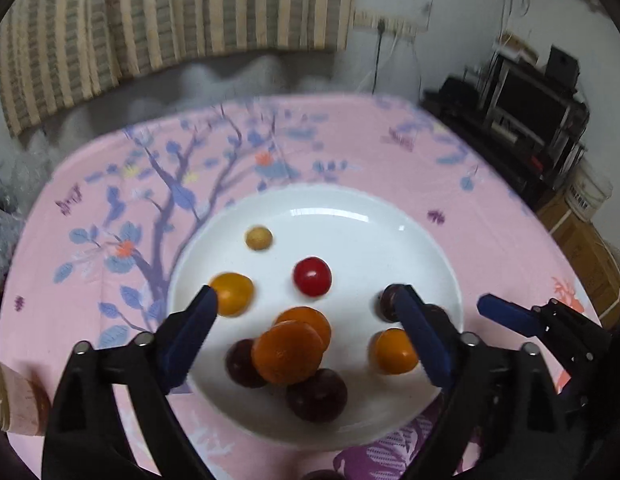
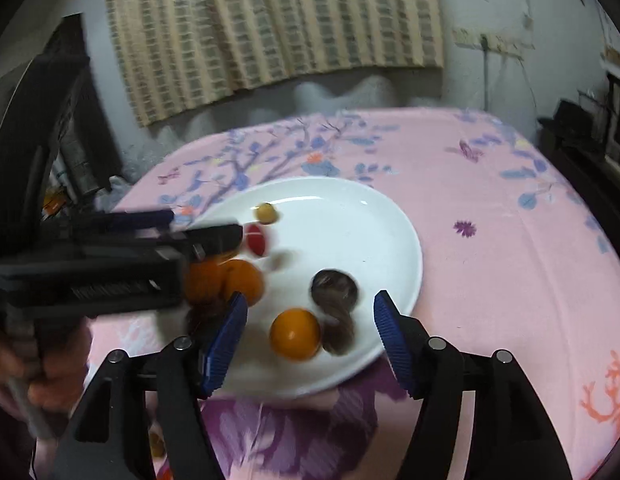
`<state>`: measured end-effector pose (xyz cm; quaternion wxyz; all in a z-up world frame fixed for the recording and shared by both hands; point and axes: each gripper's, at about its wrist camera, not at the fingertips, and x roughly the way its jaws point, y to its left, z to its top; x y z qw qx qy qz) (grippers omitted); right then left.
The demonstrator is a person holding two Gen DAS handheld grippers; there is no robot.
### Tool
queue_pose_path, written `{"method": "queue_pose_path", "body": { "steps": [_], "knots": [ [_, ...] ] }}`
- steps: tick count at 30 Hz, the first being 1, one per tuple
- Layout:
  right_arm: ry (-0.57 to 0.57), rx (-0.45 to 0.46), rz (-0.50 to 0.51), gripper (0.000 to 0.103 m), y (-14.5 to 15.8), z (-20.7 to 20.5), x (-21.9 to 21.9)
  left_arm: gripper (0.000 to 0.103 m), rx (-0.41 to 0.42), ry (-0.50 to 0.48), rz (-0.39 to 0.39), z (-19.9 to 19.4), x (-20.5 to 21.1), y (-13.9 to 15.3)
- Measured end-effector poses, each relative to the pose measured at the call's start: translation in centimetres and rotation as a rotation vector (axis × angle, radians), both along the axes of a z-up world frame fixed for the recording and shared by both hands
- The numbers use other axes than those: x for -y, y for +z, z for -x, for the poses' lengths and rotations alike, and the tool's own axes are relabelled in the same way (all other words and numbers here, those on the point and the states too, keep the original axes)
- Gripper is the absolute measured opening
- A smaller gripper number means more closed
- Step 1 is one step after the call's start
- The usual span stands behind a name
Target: Organize fruits
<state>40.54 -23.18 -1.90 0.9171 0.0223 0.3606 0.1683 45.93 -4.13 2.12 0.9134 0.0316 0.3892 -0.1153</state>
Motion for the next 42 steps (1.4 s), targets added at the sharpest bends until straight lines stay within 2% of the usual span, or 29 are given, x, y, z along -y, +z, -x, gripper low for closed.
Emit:
{"method": "queue_pose_path", "body": {
  "steps": [2,5,8,11,15,20,23,24,25,26,27,28,31,33,38,42],
  "knots": [
    [0.043,0.013,-0.002,0.067,0.7,2.3,0.4,0.093,0.028,-0.019,-0.025,2.3,-0.7,0.8],
    [0.112,-0.003,0.010,0.070,0.8,6.2,0.8,0.095,0.054,-0.039,-0.017,6.9,-2.4,1.3],
    [0.172,-0.026,0.046,0.074,0.0,9.8,0.8,0.095,0.032,-0.051,-0.010,11.5,-3.8,0.2],
    [0.233,-0.056,0.102,0.074,-1.5,13.0,0.0,0.095,0.021,-0.038,0.011,15.6,-5.2,-1.3],
    [0.251,-0.102,0.191,0.074,-3.6,14.9,-0.9,0.095,-0.002,-0.025,0.042,20.5,-6.2,-3.6],
    [0.253,-0.148,0.203,0.074,-4.9,14.7,-1.2,0.095,-0.015,-0.037,0.037,24.7,-6.2,-5.2],
    [0.254,-0.155,0.220,0.071,-5.5,14.2,-1.7,0.095,-0.023,-0.053,0.027,26.0,-5.8,-5.6],
    [0.248,-0.152,0.237,0.062,-5.8,14.0,-1.9,0.095,-0.025,-0.055,0.026,26.2,-5.7,-5.7],
    [0.247,-0.146,0.247,0.059,-6.1,14.0,-2.0,0.094,-0.029,-0.060,0.032,26.4,-5.5,-5.8],
    [0.246,-0.138,0.245,0.043,-6.0,14.0,-1.9,0.088,-0.037,-0.066,0.046,26.4,-5.3,-5.9],
    [0.249,-0.132,0.215,0.043,-5.8,14.0,-1.5,0.084,-0.047,-0.071,0.053,26.3,-5.1,-6.0],
    [0.243,-0.133,0.198,0.043,-5.8,13.8,-1.1,0.074,-0.067,-0.085,0.065,26.0,-4.6,-6.2],
    [0.193,-0.129,0.084,0.043,-5.2,13.4,0.8,0.060,-0.112,-0.109,0.089,25.1,-3.0,-6.9],
    [0.148,-0.128,0.040,0.043,-4.9,13.3,2.1,0.058,-0.133,-0.121,0.100,24.4,-1.9,-7.3],
    [0.095,-0.122,0.014,0.043,-4.6,13.2,3.4,0.049,-0.175,-0.120,0.102,22.8,0.3,-8.1],
    [0.082,-0.105,0.003,0.043,-4.1,13.3,3.8,0.048,-0.205,-0.100,0.102,21.8,0.9,-8.7]
  ]
}}
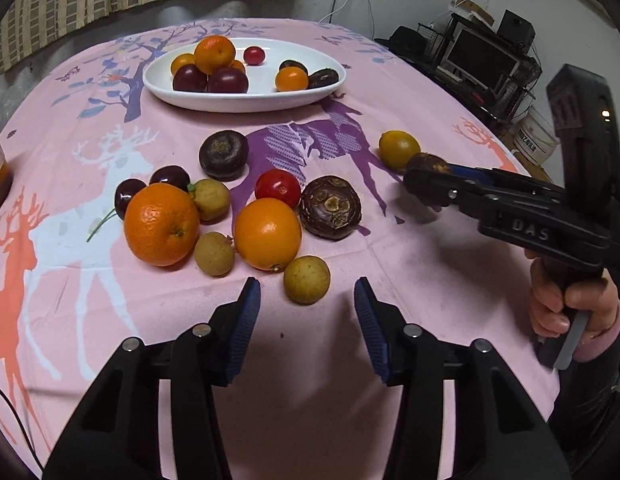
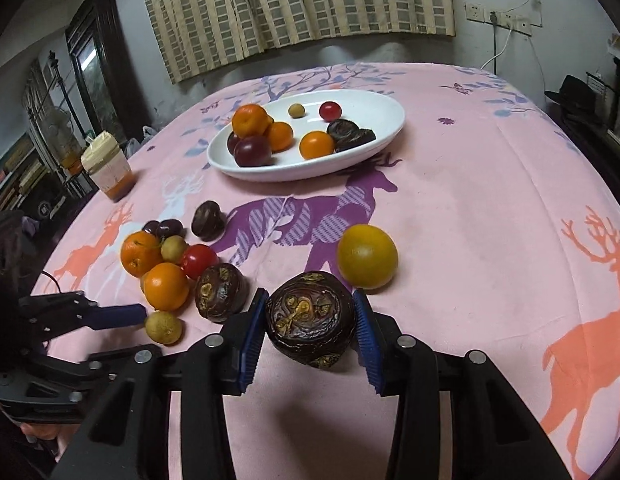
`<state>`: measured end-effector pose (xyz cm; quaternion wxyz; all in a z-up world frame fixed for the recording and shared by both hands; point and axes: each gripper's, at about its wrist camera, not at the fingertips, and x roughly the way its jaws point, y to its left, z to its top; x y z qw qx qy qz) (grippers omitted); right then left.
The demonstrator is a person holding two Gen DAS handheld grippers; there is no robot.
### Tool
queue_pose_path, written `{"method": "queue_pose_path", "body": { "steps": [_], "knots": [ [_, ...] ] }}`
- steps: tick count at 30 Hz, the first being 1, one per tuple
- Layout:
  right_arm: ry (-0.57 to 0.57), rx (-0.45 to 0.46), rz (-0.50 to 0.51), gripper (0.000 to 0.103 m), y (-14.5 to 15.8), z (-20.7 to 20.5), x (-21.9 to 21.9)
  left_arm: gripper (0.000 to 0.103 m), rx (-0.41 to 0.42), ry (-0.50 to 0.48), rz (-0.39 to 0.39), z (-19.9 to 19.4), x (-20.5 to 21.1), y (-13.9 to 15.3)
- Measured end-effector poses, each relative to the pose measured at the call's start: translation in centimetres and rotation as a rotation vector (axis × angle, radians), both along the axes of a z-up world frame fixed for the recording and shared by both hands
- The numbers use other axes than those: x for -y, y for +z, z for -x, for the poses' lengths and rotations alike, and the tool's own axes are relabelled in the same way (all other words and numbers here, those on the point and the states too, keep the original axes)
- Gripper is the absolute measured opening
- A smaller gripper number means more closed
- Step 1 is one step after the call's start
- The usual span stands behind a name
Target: Organize fruits
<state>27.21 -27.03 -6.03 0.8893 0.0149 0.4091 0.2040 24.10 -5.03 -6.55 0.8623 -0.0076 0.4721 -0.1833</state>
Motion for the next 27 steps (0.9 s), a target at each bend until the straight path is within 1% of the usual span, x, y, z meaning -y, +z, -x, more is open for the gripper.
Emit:
{"method": "queue_pose_path", "body": {
  "steps": [3,5,6,7,8,9,12,14,16,18,19,21,23,25,26,27],
  "knots": [
    [0.007,0.010,-0.011,0.043,0.3,0.1,0.0,0.047,-0.009,0.015,-0.015,-0.6,0.4,-0.4],
    [0.010,0.013,-0.016,0.043,0.4,0.2,0.0,0.043,-0.007,0.025,-0.023,-0.8,0.6,-0.4],
    [0.011,0.014,-0.016,0.043,0.4,0.3,0.0,0.039,-0.005,0.028,-0.027,-0.9,0.7,-0.4],
    [0.012,0.014,-0.018,0.043,0.5,0.4,0.0,0.030,-0.001,0.034,-0.037,-0.9,0.7,-0.4],
    [0.013,0.014,-0.018,0.043,0.5,0.4,0.0,0.025,-0.002,0.029,-0.031,-0.9,0.6,-0.5],
    [0.012,0.014,-0.016,0.043,0.5,0.4,0.0,0.024,-0.007,0.024,-0.019,-0.9,0.6,-0.5],
    [0.013,0.009,-0.012,0.043,0.4,0.4,0.0,0.024,0.003,0.016,-0.024,-0.2,0.4,-0.4],
    [0.020,0.002,-0.019,0.043,0.3,0.5,-0.1,0.024,0.001,0.010,-0.010,0.2,0.0,-0.1],
    [0.045,-0.006,-0.047,0.043,0.3,0.6,-0.3,0.024,0.007,-0.012,0.024,0.7,-0.6,0.7],
    [0.083,-0.019,-0.104,0.043,0.8,0.6,-0.7,0.024,0.025,-0.031,0.049,0.4,-1.4,2.2],
    [0.092,-0.014,-0.128,0.043,1.3,0.3,-1.0,0.024,0.035,-0.038,0.054,-0.4,-1.7,3.2],
    [0.069,0.017,-0.134,0.043,2.6,-0.9,-1.5,0.024,0.069,-0.038,0.044,-2.5,-2.0,4.9],
    [0.028,0.080,-0.132,0.043,4.3,-3.0,-1.9,0.024,0.128,-0.010,0.013,-6.0,-1.9,6.9],
    [-0.014,0.132,-0.117,0.043,5.4,-5.5,-2.3,0.024,0.158,0.003,-0.002,-9.9,-1.4,8.0],
    [-0.024,0.140,-0.115,0.043,5.5,-6.4,-2.5,0.024,0.161,0.007,-0.003,-12.2,-1.0,8.3],
    [-0.032,0.136,-0.116,0.043,5.6,-8.2,-2.8,0.024,0.162,0.007,-0.007,-13.7,-0.7,8.5]
  ]
}}
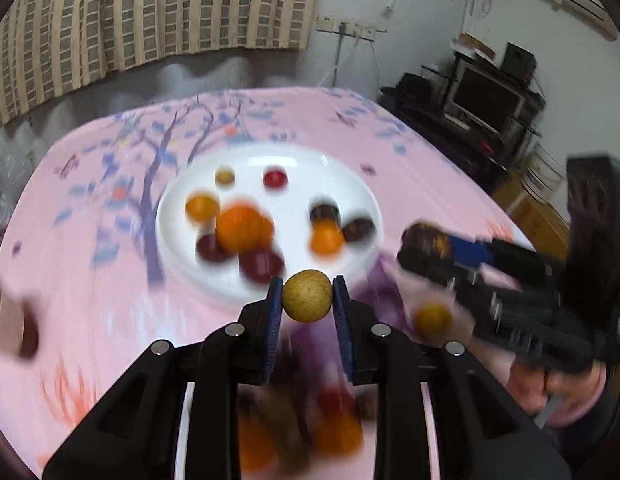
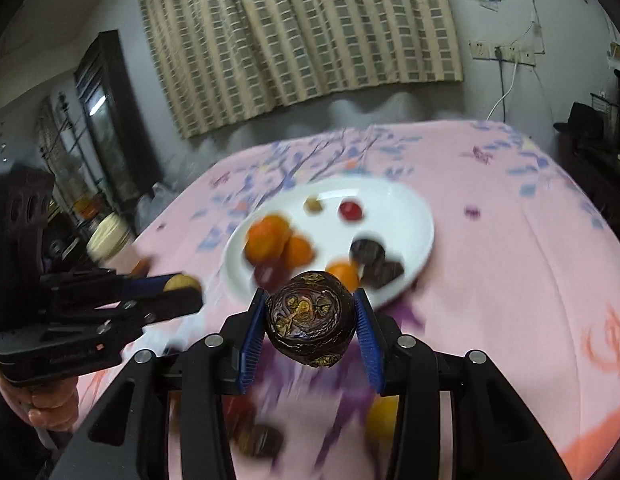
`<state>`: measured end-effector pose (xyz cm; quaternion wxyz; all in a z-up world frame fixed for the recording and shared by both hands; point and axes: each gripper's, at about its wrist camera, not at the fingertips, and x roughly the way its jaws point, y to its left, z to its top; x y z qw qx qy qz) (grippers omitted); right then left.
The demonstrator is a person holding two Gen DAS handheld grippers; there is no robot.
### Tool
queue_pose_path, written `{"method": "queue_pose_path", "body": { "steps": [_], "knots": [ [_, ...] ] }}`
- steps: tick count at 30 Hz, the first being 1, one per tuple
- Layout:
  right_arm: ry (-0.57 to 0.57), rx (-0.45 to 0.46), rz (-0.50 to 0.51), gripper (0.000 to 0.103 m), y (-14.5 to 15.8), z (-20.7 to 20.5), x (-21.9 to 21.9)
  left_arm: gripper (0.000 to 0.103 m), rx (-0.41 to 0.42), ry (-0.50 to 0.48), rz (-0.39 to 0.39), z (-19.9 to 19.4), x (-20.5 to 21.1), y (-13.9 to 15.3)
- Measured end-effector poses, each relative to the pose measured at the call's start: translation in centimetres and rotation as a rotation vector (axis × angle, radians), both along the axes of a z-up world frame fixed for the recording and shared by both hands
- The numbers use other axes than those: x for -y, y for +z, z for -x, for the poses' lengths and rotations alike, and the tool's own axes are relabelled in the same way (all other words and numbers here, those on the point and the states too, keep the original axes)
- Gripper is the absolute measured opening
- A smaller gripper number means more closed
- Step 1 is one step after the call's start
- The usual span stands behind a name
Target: Organize fruits
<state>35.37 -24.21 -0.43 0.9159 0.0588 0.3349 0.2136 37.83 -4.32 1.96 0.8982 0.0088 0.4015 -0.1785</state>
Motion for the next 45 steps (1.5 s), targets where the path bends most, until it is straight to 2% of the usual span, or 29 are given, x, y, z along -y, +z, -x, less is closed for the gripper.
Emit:
{"method": "queue_pose_path", "body": {
  "steps": [4,7,8,9,10,11,12,13,16,20,22,24,26,28,30,32,35,37,42,45],
  "knots": [
    [-0.043,-0.022,0.049,0.043,-1.1,-5.4,-0.6,0.024,-0.014,0.035,-0.050,-7.0,1.6,-0.3],
    [-0.039,-0.069,0.051,0.045,-2.6,-8.0,-0.8,0.025,-0.046,0.039,-0.071,-9.8,2.4,-1.0],
    [-0.032,-0.077,0.064,0.046,-2.8,-8.4,-0.9,0.031,-0.052,0.044,-0.085,-10.1,2.6,-1.2],
    [-0.034,-0.071,0.077,0.059,-2.8,-8.3,-1.1,0.042,-0.047,0.059,-0.095,-10.1,2.6,-1.1],
    [-0.041,-0.061,0.086,0.067,-2.6,-8.0,-1.0,0.070,-0.031,0.078,-0.100,-9.7,2.4,-0.8],
    [-0.045,-0.044,0.086,0.067,-2.2,-7.5,-0.9,0.089,0.007,0.096,-0.096,-9.1,2.0,-0.4],
    [-0.038,-0.013,0.078,0.067,-1.4,-6.6,-0.6,0.091,0.051,0.109,-0.091,-8.2,1.7,0.1],
    [-0.033,0.004,0.079,0.067,-0.8,-5.8,-0.5,0.091,0.087,0.113,-0.094,-7.1,1.3,0.8],
    [0.005,0.035,0.074,0.067,0.5,-3.3,-0.1,0.093,0.106,0.087,-0.095,-4.2,0.0,1.9],
    [0.139,0.023,0.126,0.068,-0.2,1.3,-1.0,0.096,0.128,0.118,-0.052,1.0,-3.3,2.3],
    [0.173,0.002,0.146,0.068,-1.2,3.2,-1.4,0.096,0.108,0.148,-0.022,3.7,-5.1,1.4],
    [0.192,-0.045,0.123,0.068,-2.6,4.7,-1.4,0.096,0.092,0.167,0.000,6.0,-6.3,0.3],
    [0.194,-0.098,0.122,0.068,-3.8,5.9,-1.6,0.096,0.087,0.190,-0.008,8.1,-7.2,-1.3],
    [0.202,-0.095,0.142,0.068,-4.2,7.0,-2.0,0.096,0.104,0.225,-0.040,9.5,-7.9,-2.6],
    [0.211,-0.099,0.160,0.068,-4.5,7.6,-2.5,0.096,0.109,0.254,-0.041,10.3,-8.7,-3.6],
    [0.211,-0.108,0.185,0.068,-4.9,7.8,-3.0,0.096,0.080,0.277,-0.033,10.4,-9.5,-4.3],
    [0.204,-0.120,0.258,0.067,-5.7,7.9,-3.7,0.096,0.064,0.299,-0.020,10.5,-10.2,-4.6],
    [0.212,-0.135,0.282,0.062,-6.4,8.0,-3.8,0.096,0.058,0.304,-0.013,10.5,-10.5,-4.7],
    [0.248,-0.140,0.316,0.060,-7.1,8.4,-4.7,0.096,0.056,0.308,0.006,10.7,-10.7,-4.6],
    [0.255,-0.138,0.350,0.053,-7.6,8.0,-5.7,0.096,0.053,0.314,0.012,10.8,-10.8,-4.5]
  ]
}}
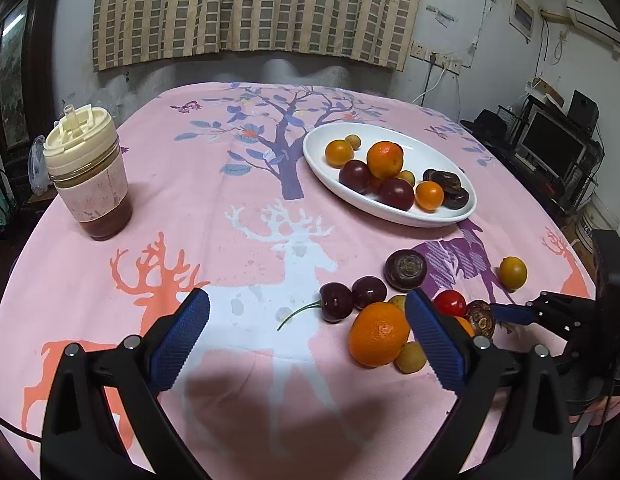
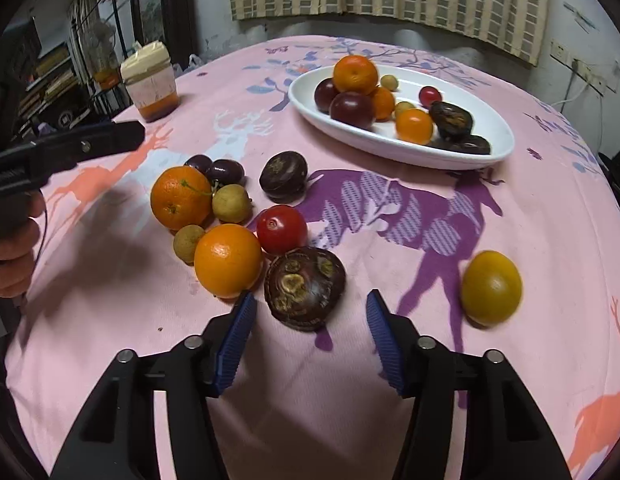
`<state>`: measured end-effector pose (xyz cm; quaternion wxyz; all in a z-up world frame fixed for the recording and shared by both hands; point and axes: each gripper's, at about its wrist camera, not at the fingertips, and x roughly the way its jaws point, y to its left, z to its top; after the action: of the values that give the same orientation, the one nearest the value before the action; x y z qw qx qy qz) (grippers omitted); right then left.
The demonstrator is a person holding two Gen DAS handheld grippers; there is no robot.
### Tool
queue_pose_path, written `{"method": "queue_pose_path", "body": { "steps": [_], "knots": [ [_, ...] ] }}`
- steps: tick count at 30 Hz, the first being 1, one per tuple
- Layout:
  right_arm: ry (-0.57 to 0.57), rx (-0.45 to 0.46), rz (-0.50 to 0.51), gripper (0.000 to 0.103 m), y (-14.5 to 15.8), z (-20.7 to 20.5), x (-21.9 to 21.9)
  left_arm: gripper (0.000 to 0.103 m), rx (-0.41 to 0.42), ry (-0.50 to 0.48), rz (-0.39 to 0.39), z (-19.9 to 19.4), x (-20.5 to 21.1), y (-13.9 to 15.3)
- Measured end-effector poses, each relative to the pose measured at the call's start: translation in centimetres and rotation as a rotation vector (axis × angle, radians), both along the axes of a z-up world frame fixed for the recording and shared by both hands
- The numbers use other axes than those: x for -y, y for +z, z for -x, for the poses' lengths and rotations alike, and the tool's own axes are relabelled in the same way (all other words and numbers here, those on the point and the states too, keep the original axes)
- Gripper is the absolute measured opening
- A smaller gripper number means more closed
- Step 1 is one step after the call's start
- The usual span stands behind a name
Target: Organize fruits
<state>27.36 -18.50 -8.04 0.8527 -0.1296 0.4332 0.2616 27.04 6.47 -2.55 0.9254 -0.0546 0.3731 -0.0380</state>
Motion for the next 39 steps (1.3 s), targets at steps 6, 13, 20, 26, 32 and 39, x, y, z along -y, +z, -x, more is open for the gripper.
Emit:
{"method": "queue_pose_path", "body": {
  "steps": [6,13,20,26,32,39],
  "knots": [
    [-0.038,0.016,-0.013,0.041,0.4,-0.6,0.6,0.096,-0.034,-0.068,0.003,0.0,1.1,-0.6],
    [-0.164,-0.026,-0.097,0.041,1.0,-1.8,3.5,0.064,-0.089,-0.177,-0.040,-0.2,4.0,-2.4],
    [-0.151,-0.014,-0.105,0.041,1.2,-1.6,3.2,0.051,-0.113,-0.189,-0.029,-0.8,4.5,-3.4],
    [-0.149,-0.008,-0.109,0.041,1.4,-1.4,3.3,0.041,-0.098,-0.212,-0.023,-0.8,4.9,-3.7],
    [-0.140,-0.005,-0.128,0.041,1.6,-1.3,3.4,0.040,-0.080,-0.207,-0.002,-0.3,4.5,-3.0],
    [-0.109,-0.002,-0.320,0.041,4.2,-1.5,4.3,0.040,-0.035,-0.278,0.098,-1.3,3.7,1.6]
  ]
}}
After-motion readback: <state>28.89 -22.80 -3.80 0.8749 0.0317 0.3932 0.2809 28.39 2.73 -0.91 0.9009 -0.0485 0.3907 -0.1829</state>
